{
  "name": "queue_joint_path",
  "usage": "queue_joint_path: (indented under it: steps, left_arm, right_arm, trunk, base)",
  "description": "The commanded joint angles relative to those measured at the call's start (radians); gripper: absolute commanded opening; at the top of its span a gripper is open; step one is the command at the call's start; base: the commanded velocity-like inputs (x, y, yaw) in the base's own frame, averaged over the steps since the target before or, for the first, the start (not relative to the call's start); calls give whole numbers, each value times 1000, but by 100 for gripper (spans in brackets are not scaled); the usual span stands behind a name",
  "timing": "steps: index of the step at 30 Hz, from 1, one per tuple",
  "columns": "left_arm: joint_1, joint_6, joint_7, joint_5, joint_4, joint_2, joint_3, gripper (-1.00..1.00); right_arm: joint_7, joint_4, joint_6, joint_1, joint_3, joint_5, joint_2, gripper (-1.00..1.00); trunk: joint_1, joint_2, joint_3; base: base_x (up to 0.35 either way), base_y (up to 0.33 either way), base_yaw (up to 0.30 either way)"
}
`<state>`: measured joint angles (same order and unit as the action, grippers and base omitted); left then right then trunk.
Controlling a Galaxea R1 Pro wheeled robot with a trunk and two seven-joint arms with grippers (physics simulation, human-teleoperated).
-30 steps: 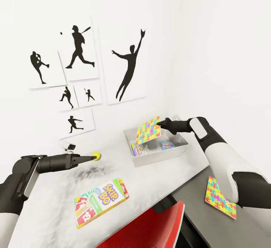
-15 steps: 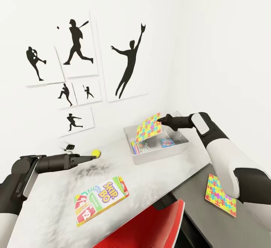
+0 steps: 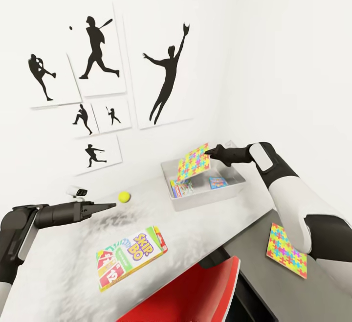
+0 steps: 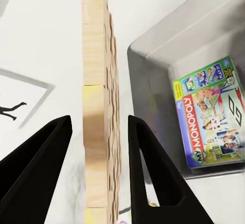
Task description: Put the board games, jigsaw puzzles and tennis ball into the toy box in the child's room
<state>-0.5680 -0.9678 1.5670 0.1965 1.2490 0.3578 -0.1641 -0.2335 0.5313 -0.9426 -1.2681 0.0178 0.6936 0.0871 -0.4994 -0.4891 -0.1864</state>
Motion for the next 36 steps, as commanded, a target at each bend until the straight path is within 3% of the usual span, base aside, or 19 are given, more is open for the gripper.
queue_joint_path:
  steps: [1, 11, 15, 24, 36]
  left_arm:
    - [0, -10, 4, -1, 0, 1, 0, 100]
    - [0, -9, 4, 1, 3, -1, 4, 100]
    - [0, -9, 4, 1, 4, -8, 10, 100]
    - [0, -9, 4, 0, 9, -13, 89, 100]
    - [-1, -9, 4, 0, 9, -11, 98, 100]
  right_arm:
    - [-9, 0, -2, -3, 2, -8, 1, -100]
    - [-10, -1, -4, -7, 5, -8, 2, -100]
    - [-11, 0, -4, -7, 39, -8, 2, -100]
    - [-72, 1, -5, -28, 77, -7, 0, -100]
    - [-81, -1, -5, -30, 92, -6, 2, -100]
  trunk:
    - [0, -2, -4]
    - [0, -2, -20]
    - [0, -2, -27]
    - [0, -2, -41]
    - [0, -2, -61]
  base:
    - [0, 0, 0]
    - [0, 0, 0]
    - [0, 0, 0]
    - [0, 0, 0]
    - [0, 0, 0]
